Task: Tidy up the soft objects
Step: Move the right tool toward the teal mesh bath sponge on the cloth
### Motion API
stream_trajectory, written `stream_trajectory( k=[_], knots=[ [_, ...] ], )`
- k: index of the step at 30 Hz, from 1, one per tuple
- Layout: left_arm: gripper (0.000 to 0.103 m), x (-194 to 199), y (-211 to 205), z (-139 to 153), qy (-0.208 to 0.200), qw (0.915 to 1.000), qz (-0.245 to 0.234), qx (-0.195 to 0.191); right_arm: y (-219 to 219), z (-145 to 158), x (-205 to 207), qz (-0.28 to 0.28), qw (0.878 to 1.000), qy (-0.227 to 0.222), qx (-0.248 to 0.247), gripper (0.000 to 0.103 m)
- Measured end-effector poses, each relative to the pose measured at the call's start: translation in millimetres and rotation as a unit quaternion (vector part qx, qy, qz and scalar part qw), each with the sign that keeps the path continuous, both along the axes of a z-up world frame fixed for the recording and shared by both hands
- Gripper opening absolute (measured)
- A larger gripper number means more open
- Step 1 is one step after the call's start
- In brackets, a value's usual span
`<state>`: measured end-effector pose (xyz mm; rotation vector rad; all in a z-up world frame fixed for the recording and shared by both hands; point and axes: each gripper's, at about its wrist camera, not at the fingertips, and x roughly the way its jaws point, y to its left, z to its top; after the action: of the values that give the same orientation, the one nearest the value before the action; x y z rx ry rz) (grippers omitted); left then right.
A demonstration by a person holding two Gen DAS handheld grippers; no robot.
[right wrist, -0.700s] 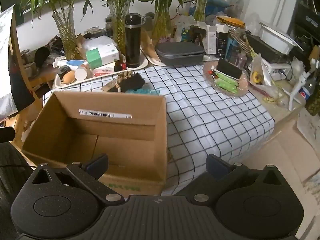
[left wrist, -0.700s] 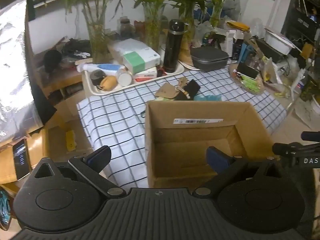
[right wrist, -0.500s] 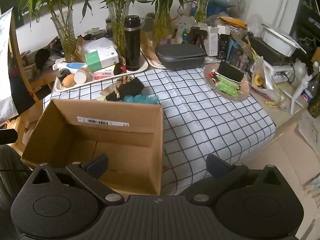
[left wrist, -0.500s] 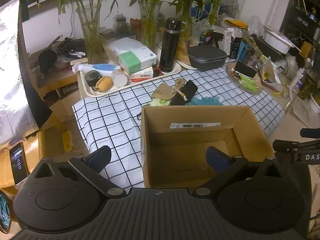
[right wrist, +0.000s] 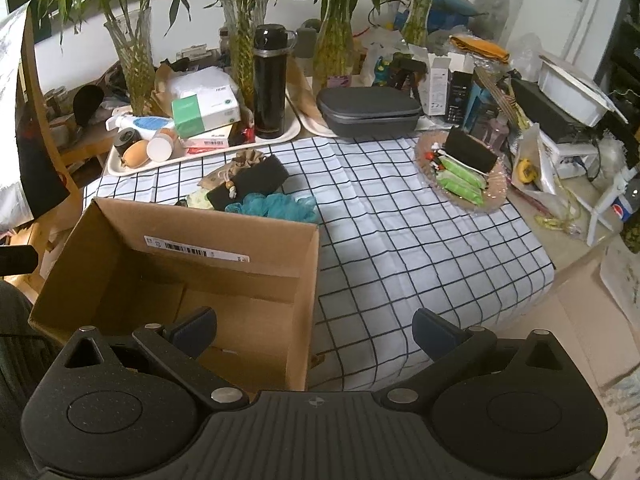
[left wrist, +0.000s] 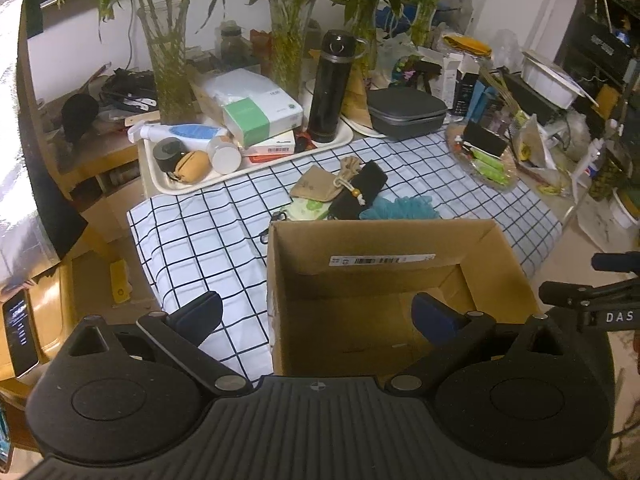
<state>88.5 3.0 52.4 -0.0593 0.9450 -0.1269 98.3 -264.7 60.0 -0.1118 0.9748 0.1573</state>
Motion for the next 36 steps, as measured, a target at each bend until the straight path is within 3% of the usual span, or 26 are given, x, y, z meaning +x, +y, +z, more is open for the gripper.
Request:
stream_trajectory(
  k=[12, 18, 30, 33, 36],
  knots=[
    [0.103, 7.2, 14.3, -12.5, -0.003, 0.9998, -0.005, -0.017, -22.2, -4.9, 11.1, -0.002, 0.999, -0.010, 0.050, 0.103],
    [0.103, 13.6, 20.9, -15.2, -0.016, 0.9988, -0.013, -0.045, -28.5, -8.4, 18.0, -0.007, 0.997, -0.022, 0.068, 0.103],
    [0.103, 26.1, 18.9, -9.3, -0.123, 0.9923, -0.006, 0.003, -32.1, -28.1, 62.7, 0.024, 0.997, -0.069, 0.017, 0.103],
    [0.103, 29.8, 21.6, -10.8, -0.130, 0.9914, -0.004, 0.008, -27.9, -36.3, 75.9, 0.045, 0.997, -0.068, -0.009, 0.103],
    [0.103, 33.5, 28.0, -16.6, -0.125, 0.9922, -0.003, 0.000, -31.2, -45.0, 91.6, 0.064, 0.997, -0.044, 0.006, 0.103]
  ],
)
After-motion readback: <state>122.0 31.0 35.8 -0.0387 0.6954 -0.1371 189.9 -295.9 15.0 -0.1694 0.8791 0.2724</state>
